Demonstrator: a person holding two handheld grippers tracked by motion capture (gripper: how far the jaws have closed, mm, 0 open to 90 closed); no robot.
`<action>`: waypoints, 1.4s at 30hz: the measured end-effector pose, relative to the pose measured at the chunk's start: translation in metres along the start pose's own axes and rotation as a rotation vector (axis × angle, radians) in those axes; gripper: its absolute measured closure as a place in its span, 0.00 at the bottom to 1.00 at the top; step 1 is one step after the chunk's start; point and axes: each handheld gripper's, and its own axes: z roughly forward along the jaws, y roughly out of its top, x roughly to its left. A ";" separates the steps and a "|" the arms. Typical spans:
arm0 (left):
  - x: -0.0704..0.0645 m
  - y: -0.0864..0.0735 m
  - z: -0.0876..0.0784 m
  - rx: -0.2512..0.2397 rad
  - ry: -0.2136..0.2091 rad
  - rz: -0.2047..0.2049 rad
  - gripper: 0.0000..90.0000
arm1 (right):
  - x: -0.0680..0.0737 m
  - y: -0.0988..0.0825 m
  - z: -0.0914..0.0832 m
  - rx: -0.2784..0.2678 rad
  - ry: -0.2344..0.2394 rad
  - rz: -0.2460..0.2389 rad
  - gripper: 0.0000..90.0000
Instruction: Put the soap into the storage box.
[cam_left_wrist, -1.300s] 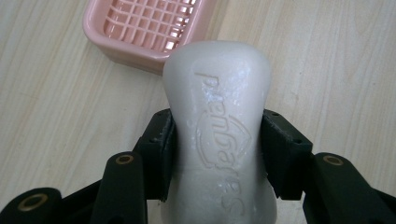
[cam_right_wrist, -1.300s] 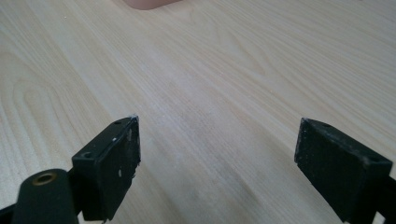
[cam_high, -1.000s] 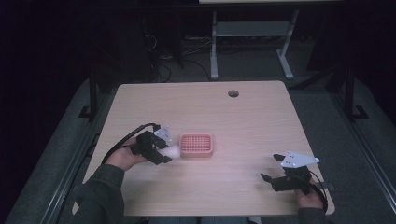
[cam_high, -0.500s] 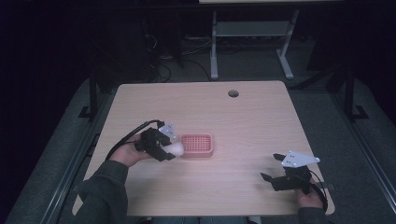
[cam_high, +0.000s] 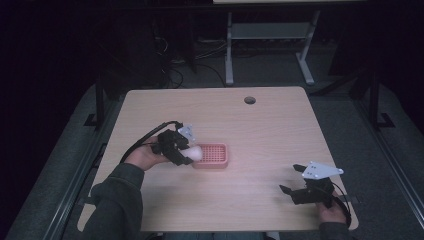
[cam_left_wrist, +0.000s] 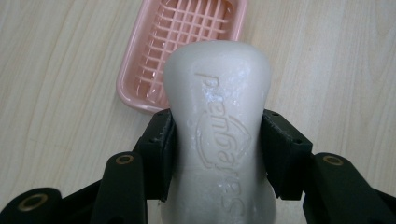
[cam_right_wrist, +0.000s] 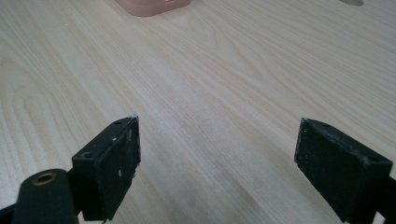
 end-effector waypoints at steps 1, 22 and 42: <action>0.001 0.002 0.001 0.004 -0.001 0.005 0.55 | 0.000 0.000 0.000 -0.002 -0.001 0.001 0.15; 0.015 0.036 0.004 0.011 0.000 0.036 0.55 | -0.003 -0.001 -0.002 -0.012 -0.005 0.006 0.15; 0.021 0.055 0.022 0.006 -0.006 0.049 0.55 | -0.002 -0.002 -0.002 -0.015 -0.007 0.003 0.15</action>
